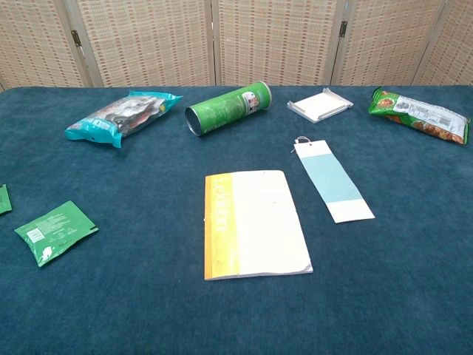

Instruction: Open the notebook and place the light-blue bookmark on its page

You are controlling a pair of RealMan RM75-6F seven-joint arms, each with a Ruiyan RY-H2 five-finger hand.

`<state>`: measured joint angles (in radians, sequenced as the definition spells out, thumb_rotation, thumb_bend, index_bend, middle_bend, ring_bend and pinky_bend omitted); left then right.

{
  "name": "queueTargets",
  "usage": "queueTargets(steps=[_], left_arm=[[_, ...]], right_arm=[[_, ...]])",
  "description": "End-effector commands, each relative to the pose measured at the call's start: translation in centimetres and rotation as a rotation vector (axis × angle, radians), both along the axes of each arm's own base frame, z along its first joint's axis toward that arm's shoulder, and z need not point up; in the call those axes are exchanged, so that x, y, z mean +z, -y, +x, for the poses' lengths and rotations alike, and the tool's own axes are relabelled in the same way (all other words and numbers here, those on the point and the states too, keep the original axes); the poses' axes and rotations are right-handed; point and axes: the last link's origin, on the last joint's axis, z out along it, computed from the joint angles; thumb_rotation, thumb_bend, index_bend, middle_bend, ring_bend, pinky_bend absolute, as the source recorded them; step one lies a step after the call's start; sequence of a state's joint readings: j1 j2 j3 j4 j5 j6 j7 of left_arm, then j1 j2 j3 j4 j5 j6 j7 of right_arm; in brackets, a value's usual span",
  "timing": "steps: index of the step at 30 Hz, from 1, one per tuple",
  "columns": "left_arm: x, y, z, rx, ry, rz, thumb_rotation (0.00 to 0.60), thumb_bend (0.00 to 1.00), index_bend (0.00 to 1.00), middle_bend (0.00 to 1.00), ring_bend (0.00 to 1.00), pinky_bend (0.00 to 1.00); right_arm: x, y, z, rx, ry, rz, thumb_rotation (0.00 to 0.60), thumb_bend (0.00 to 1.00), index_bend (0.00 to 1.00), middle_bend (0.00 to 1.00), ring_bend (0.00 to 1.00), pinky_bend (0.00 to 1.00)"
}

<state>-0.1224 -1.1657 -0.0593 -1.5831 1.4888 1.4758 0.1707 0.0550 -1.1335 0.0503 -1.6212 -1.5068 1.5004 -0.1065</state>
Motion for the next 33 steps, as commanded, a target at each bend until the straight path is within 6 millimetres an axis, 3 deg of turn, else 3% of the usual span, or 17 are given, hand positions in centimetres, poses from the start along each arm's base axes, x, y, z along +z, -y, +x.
queueTargets(steps=[1,11,20,24,29,33], left_arm=[[0.0,0.0,0.0,-0.003,-0.001,0.001,0.6,0.15,0.17,0.23,0.15,0.23],[0.0,0.0,0.2,-0.012,0.006,0.005,0.6,0.15,0.17,0.23,0.15,0.23],[0.1,0.0,0.2,-0.016,0.014,0.007,0.6,0.15,0.17,0.23,0.15,0.23],[0.0,0.2,0.1,-0.013,0.017,0.006,0.6,0.15,0.17,0.23,0.15,0.23],[0.1,0.2,0.2,-0.016,0.021,0.01,0.6,0.15,0.17,0.23,0.15,0.23],[0.1,0.3,0.0,-0.006,0.018,0.007,0.6,0.15,0.17,0.23,0.15,0.23]], right_arm=[[-0.2,0.0,0.0,0.003,0.002,0.007,0.6,0.15,0.08,0.09,0.08,0.13],[-0.4,0.0,0.1,0.041,0.01,0.025,0.6,0.15,0.03,0.1,0.08,0.13],[-1.2,1.8,2.3,0.217,-0.053,0.113,0.6,0.15,0.04,0.14,0.08,0.13],[-2.4,3.2,3.9,0.306,-0.089,0.18,0.6,0.13,0.1,0.16,0.08,0.13],[-5.1,5.4,6.2,0.433,-0.114,0.277,0.6,0.11,0.21,0.21,0.08,0.13],[-7.5,6.9,8.2,0.546,-0.143,0.337,0.6,0.09,0.24,0.23,0.09,0.13]])
